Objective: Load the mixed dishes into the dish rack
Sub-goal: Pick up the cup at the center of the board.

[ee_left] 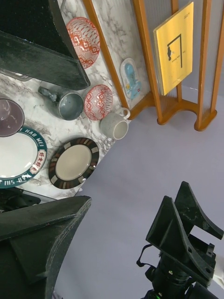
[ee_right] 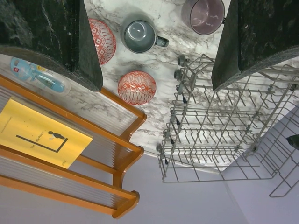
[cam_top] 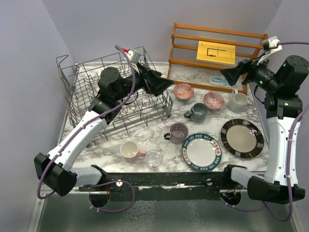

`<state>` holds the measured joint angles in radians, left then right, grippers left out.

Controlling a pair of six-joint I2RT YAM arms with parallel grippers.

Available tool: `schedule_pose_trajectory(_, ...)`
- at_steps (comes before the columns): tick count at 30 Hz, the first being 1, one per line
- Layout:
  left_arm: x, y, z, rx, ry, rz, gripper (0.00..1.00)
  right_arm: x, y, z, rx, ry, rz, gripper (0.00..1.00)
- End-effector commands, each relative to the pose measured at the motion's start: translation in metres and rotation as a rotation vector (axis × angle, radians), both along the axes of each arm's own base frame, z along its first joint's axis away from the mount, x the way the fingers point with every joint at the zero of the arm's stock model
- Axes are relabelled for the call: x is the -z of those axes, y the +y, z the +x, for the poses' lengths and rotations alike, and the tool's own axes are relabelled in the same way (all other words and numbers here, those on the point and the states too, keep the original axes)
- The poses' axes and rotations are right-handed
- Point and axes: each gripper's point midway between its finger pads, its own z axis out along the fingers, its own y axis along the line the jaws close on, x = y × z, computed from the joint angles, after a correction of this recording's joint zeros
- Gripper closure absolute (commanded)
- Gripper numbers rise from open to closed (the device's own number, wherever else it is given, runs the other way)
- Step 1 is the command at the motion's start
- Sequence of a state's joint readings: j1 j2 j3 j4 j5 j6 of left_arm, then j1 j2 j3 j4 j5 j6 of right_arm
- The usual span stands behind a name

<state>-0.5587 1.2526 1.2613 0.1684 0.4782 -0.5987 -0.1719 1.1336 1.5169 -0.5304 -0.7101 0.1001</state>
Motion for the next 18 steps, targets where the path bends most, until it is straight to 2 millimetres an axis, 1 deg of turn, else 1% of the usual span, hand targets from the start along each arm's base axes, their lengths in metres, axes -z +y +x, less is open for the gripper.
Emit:
schedule_pose_trajectory(1, -0.019, -0.001, -0.009, 0.025, -0.048, -0.047, 0.01, -0.012, 0.007, -0.010, -0.049, -0.049, -0.004, 0.00)
schedule_pose_trajectory(7, -0.012, -0.006, -0.013, 0.055, -0.042, -0.035, 0.01, -0.011, 0.014, -0.015, -0.103, -0.053, -0.008, 0.00)
schedule_pose_trajectory(9, -0.007, -0.010, -0.016, 0.070, -0.040, -0.026, 0.01, -0.008, 0.018, -0.019, -0.141, -0.061, -0.028, 0.00)
schedule_pose_trajectory(11, -0.003, -0.017, -0.022, 0.089, -0.054, -0.012, 0.01, -0.002, 0.027, -0.025, -0.220, -0.072, -0.055, 0.00)
schedule_pose_trajectory(15, 0.009, -0.030, -0.040, 0.122, -0.098, 0.028, 0.01, 0.015, 0.051, -0.053, -0.462, -0.121, -0.102, 0.00)
schedule_pose_trajectory(16, 0.012, -0.032, -0.045, 0.128, -0.109, 0.030, 0.01, 0.019, 0.054, -0.058, -0.500, -0.124, -0.103, 0.00)
schedule_pose_trajectory(18, 0.021, -0.034, -0.053, 0.127, -0.112, 0.027, 0.01, 0.031, 0.056, -0.061, -0.521, -0.100, -0.090, 0.00)
